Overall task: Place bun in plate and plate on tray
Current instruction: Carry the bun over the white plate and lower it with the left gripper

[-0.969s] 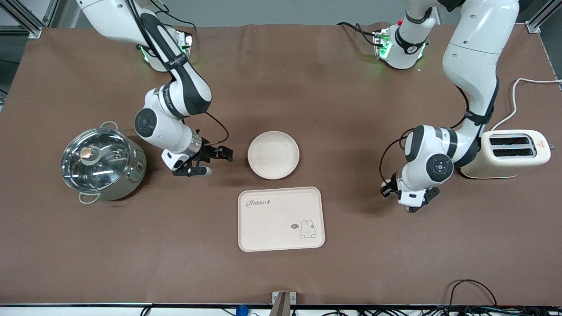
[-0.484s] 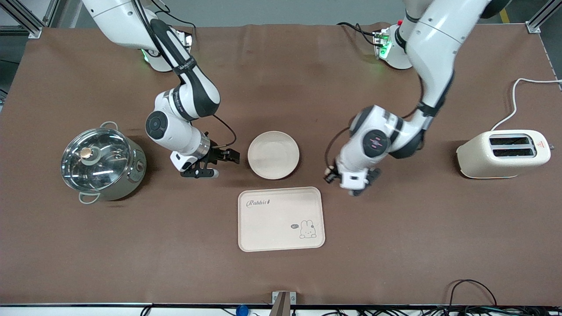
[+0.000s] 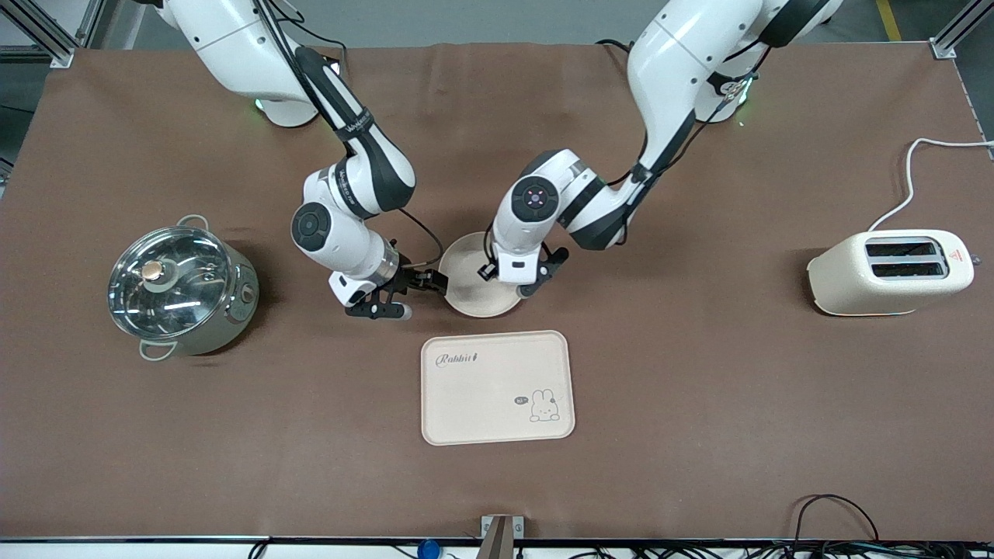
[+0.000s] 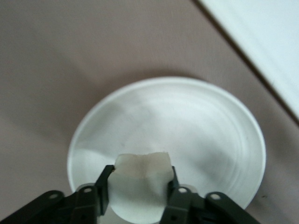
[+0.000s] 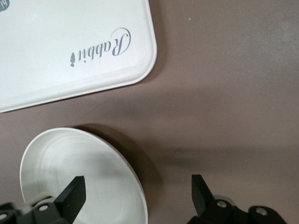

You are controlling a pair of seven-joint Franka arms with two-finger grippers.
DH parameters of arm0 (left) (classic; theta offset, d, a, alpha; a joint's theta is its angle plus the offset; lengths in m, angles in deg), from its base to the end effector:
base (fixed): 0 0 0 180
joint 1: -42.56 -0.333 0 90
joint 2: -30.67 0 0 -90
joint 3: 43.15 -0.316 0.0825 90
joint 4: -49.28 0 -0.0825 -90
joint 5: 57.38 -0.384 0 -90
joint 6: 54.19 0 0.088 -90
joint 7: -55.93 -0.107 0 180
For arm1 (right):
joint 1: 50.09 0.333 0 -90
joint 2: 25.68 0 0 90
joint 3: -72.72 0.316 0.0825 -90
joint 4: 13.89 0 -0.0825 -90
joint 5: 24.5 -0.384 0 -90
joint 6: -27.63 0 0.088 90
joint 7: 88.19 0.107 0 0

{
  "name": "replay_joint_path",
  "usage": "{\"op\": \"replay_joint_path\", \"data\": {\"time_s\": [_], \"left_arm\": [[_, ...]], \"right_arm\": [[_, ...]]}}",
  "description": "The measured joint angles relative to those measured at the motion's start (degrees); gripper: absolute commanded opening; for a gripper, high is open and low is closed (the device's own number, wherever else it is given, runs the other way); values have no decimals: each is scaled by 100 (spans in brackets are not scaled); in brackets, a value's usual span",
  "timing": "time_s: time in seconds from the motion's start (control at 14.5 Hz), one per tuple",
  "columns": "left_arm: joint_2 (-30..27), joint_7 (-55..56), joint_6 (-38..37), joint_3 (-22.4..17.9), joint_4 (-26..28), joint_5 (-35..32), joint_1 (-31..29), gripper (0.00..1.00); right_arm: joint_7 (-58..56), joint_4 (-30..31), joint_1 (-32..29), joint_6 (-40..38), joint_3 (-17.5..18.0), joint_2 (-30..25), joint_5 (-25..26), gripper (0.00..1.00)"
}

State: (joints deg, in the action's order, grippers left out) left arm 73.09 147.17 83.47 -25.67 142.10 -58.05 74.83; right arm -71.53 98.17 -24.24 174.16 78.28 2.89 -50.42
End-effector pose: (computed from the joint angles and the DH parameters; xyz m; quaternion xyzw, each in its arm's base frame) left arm 0.4731 -0.5146 0.2118 0.9163 0.3869 -0.0786 0.0669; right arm 0.5410 0.3200 0.2293 -0.9848 0.0613 0.0197 0.1616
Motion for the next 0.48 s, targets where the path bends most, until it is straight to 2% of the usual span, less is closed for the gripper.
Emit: {"op": "replay_joint_path", "data": {"time_s": [0.07,0.28,0.48], "left_arm": [[88,1,75,-1,-31,0,21,98],[166,1,135,-26,-109,-14,-6,100],[-27,0,-103,-89,-292,-184,-161,100]], "right_arm": [[5,-11,10,37,0,26,0,100],[17,-15,49,152,0,92,0,100],[33,-26,72,191,-1,136,0,100]]}}
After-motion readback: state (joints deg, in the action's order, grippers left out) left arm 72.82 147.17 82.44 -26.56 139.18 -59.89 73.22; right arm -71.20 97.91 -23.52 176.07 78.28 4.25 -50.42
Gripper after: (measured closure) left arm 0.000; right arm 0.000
